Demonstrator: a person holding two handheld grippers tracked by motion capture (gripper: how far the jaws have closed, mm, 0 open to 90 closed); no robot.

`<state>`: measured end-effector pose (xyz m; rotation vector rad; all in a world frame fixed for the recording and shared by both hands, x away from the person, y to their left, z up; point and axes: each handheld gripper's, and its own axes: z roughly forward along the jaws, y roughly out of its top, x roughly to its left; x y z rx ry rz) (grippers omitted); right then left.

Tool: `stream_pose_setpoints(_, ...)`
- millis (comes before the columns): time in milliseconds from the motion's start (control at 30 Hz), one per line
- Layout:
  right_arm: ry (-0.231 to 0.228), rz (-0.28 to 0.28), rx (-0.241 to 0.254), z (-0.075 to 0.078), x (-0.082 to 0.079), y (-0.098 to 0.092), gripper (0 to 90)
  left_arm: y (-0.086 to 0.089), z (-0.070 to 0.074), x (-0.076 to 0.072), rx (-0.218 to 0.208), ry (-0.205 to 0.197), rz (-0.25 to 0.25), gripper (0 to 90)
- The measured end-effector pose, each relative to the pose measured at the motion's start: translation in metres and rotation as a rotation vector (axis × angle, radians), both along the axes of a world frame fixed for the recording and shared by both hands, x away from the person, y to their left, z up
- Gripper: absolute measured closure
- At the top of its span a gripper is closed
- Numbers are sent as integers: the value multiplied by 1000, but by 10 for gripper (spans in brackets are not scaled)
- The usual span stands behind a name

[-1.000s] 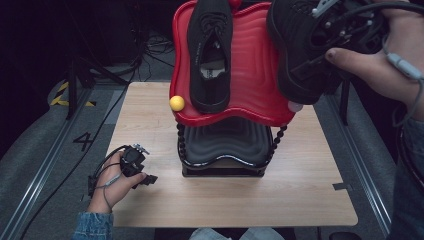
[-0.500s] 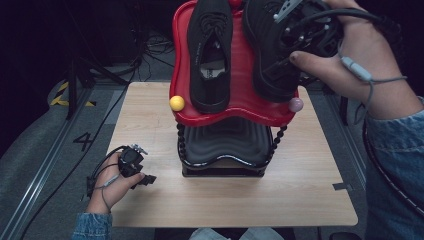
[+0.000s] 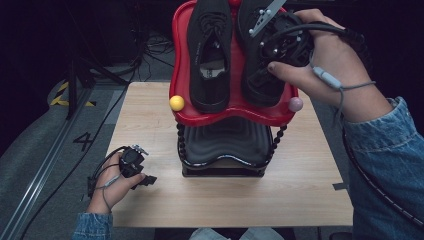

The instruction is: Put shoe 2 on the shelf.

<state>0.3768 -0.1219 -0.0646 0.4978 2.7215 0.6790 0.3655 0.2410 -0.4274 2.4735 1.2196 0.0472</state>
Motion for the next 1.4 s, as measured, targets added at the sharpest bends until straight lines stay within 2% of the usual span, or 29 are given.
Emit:
stream_pose_setpoints(33,1,5,-4,-2,1,1,866,-1,-1,0,-12,9,4,299)
stream_pose_setpoints(133,8,9,-15,-7,4,4,866,-1,-2,0,-10,14,-3,298)
stream_pose_setpoints(233,21,13,-12,-13,7,6,864,-1,-1,-1,-1,4,2,297)
stream_pose_setpoints(533,30,26,1,-23,11,8,858,0,-2,-1,-8,19,1,296)
stream_pose_setpoints(767,15,23,4,-24,11,8,839,0,-2,0,1,12,-3,288)
stream_pose_setpoints(933,8,22,11,-24,13,9,837,0,-2,-2,-1,23,8,287)
stream_pose_setpoints(967,1,21,8,-25,14,9,837,0,-3,-2,-9,21,-3,286)
stream_pose_setpoints(1033,7,24,13,-25,15,9,837,1,-3,-3,-1,17,1,286)
stream_pose_setpoints(1100,13,21,14,-25,16,8,831,2,-4,-4,-10,28,4,285)
stream_pose_setpoints(1167,13,20,11,-25,15,8,798,3,-4,-4,1,17,2,284)
stream_pose_setpoints(1200,20,18,6,-25,14,8,755,2,-4,-5,-7,26,4,284)
stream_pose_setpoints(1300,2,2,-3,-26,10,8,664,3,-4,-4,-1,22,4,284)
stream_pose_setpoints(1400,3,-9,12,-23,7,5,611,3,-6,-4,-9,30,6,284)
